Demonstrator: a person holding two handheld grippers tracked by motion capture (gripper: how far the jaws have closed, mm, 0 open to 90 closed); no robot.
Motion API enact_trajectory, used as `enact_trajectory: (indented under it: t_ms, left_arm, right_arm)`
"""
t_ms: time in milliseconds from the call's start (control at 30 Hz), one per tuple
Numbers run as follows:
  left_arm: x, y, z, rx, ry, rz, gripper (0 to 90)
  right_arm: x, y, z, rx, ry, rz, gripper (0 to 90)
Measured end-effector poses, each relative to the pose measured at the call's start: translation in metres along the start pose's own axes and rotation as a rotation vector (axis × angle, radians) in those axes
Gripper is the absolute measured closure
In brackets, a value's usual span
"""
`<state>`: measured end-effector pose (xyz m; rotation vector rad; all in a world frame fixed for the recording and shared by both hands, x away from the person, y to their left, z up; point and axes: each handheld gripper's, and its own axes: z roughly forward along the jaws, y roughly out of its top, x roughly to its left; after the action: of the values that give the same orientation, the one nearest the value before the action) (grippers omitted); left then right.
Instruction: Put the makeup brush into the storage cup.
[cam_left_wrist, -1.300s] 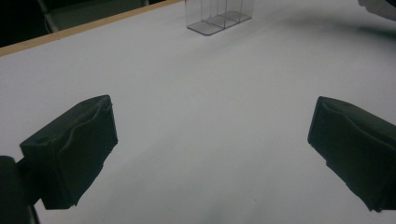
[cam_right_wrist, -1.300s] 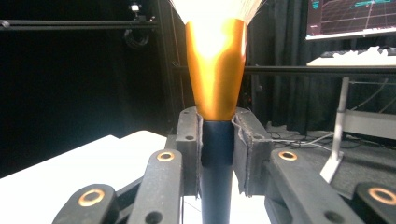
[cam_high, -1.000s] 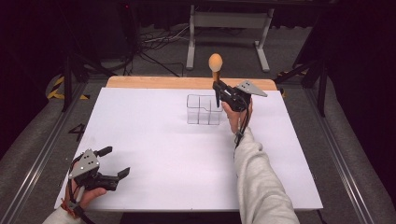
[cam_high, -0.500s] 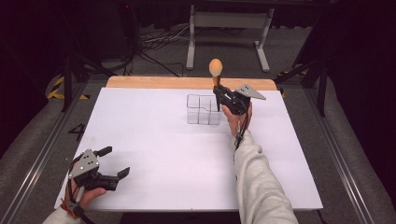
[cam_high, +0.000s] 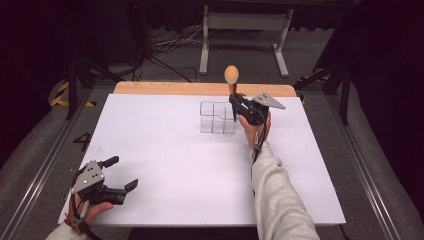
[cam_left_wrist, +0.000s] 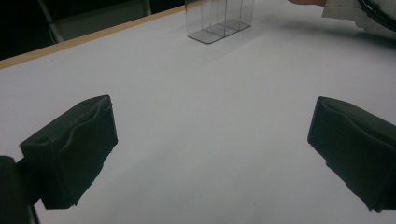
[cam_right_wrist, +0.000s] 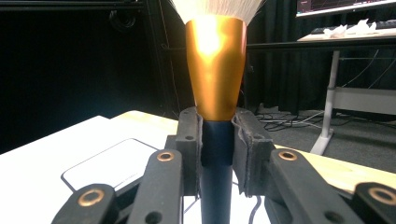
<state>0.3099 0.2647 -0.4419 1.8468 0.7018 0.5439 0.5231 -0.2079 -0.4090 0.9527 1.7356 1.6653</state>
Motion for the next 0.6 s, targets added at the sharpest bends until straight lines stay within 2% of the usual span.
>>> enact_trajectory:
  t_ms: [600]
  left_arm:
    - [-0.0052,0.0030,-0.0045,-0.039,0.012,0.032,1.3]
  right_arm:
    - [0.0026,0.0003,-0.0016,0.010,-0.010,-0.007,74.3]
